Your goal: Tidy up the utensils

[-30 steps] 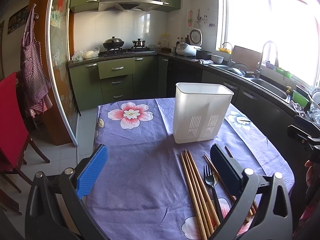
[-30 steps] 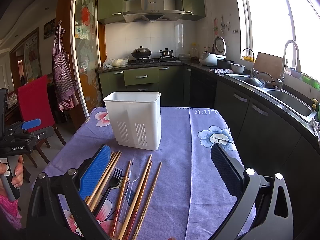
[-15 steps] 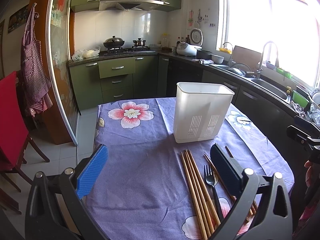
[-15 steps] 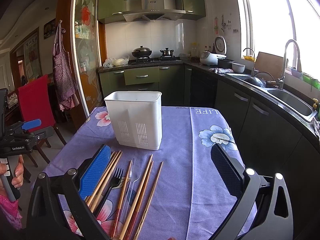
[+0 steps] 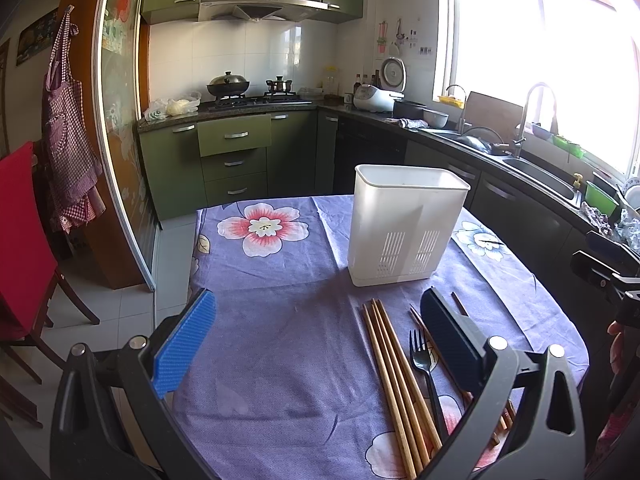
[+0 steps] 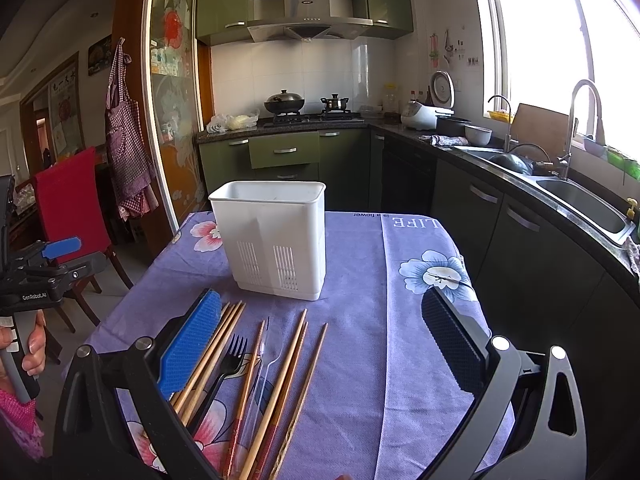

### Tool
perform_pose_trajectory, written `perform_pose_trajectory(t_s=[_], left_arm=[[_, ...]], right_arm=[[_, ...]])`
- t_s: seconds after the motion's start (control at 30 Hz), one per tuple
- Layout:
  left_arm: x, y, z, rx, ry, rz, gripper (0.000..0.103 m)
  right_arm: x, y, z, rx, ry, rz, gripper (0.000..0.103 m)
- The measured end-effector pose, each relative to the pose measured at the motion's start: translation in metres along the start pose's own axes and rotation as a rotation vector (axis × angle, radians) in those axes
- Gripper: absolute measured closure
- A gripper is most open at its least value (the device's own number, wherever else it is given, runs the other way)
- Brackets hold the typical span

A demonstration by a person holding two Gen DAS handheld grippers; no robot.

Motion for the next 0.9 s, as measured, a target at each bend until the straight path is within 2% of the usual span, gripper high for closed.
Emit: perform_pose_trajectory(t_s=[0.2, 0.33, 0.5, 0.63, 0.7, 0.77, 0.83, 0.9], left_arm=[[0.0, 0.0, 0.0, 0.0, -0.002, 0.0, 0.006], [0.01, 0.003, 0.002, 0.006, -0.054, 0.019, 0.006], [0.052, 0.016, 0.015, 0.035, -0.244, 0.006, 0.006], [0.087, 0.022, 0.035, -0.018, -0.426, 0.061, 0.006], [0.099, 0.027, 0.045, -0.034, -0.486, 0.07, 0.006], [0.107, 0.033, 0.053, -0.043, -0.524, 0.078, 0.011], [0.112, 0.043, 0.059, -0.05, -0.56, 0.098, 0.023], [0.115, 0.054, 0.063, -0.054, -0.59, 0.123, 0.029]], right_arm=[[0.001, 0.0, 0.0, 0.0, -0.003, -0.001, 0.004], [0.01, 0.004, 0.001, 0.001, -0.046, -0.006, 0.004], [0.032, 0.02, 0.012, 0.045, -0.154, -0.021, 0.004], [0.047, 0.037, 0.023, 0.093, -0.243, -0.014, 0.004], [0.056, 0.043, 0.03, 0.112, -0.295, -0.018, 0.004], [0.064, 0.049, 0.036, 0.136, -0.337, -0.034, 0.004], [0.07, 0.052, 0.042, 0.147, -0.359, -0.044, 0.004], [0.072, 0.053, 0.044, 0.139, -0.367, -0.039, 0.004]])
Point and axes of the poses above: each gripper's, at about its wrist camera, not at the fingertips, and x roughly the way its jaws point, y to its right, z to its underside, the point moved 5 cm from there along x, roughly the way its jaws point, and after that the axes turned 2 degrees about y, right-handed, at the moved point
